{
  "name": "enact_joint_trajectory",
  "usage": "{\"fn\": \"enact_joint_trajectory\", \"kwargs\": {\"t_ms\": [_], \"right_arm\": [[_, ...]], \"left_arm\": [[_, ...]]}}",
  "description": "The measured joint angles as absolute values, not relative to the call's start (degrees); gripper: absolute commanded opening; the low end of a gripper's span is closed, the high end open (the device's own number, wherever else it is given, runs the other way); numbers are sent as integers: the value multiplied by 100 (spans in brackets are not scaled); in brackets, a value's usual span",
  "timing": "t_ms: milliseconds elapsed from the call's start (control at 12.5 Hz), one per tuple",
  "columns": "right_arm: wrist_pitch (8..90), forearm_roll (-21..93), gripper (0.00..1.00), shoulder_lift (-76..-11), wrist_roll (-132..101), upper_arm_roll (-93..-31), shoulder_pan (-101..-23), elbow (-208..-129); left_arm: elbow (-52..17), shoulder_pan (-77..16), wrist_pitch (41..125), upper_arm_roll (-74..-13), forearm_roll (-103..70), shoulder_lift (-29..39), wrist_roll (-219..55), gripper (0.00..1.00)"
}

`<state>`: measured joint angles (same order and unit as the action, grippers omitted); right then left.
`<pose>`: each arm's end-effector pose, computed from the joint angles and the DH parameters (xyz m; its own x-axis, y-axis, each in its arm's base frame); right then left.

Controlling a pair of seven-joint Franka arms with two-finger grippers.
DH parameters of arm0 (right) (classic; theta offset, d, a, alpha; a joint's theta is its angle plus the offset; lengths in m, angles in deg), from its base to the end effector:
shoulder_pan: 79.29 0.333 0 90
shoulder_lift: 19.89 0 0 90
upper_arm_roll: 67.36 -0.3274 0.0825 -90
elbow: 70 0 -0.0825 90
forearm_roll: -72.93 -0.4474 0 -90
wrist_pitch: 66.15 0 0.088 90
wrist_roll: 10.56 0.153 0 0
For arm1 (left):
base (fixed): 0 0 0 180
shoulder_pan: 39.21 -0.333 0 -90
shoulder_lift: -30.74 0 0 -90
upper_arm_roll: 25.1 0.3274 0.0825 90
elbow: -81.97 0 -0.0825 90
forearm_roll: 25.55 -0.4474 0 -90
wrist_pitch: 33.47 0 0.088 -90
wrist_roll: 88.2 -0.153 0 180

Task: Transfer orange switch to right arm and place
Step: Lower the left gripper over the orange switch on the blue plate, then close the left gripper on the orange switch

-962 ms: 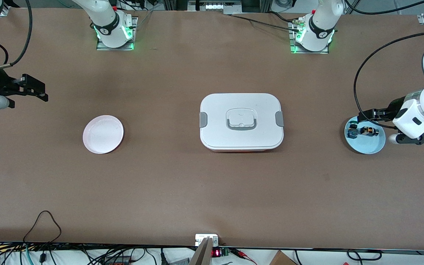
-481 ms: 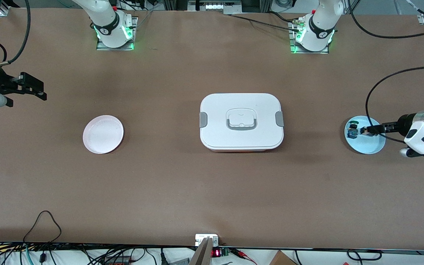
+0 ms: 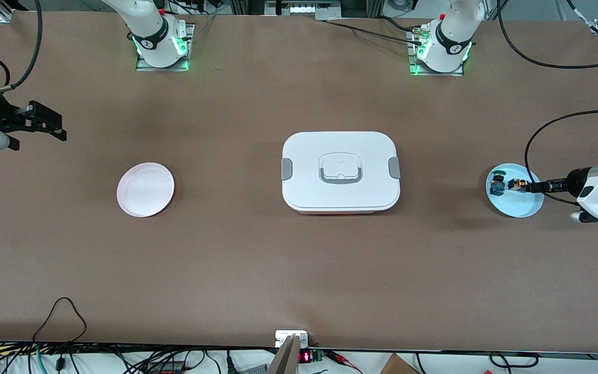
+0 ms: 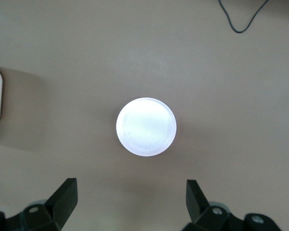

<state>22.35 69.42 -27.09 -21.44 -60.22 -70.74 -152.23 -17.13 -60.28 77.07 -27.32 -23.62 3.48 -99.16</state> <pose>0.6541 0.0301 0.5808 0.9766 0.2149 -0.0063 0.2144 -0.9756 -0.0477 0.6403 0.2155 0.2166 0.9560 0.1373 -0.2591 0.1669 -0.9813 0.0959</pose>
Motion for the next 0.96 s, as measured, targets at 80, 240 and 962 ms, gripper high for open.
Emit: {"fn": "enact_joint_trajectory", "kwargs": {"t_ms": [80,240,962], "right_arm": [[2234,6874,100,-2708,-2144,-6022,-7074,-15235],[2232,6809,100,-2709,-2144,-6021,-7074,-15256],[2235,6336,100,-2707,-2140,-5969,-7155,-15476]], "left_arm": [[-1716,-6071,7748,-2732,-2362,267,-9938,100],[-1724,-6082,7929,-2739,-2362,122,-9951,100],[-2597,-6183,9584,-2745,-2362,-66,-9979,100]]}}
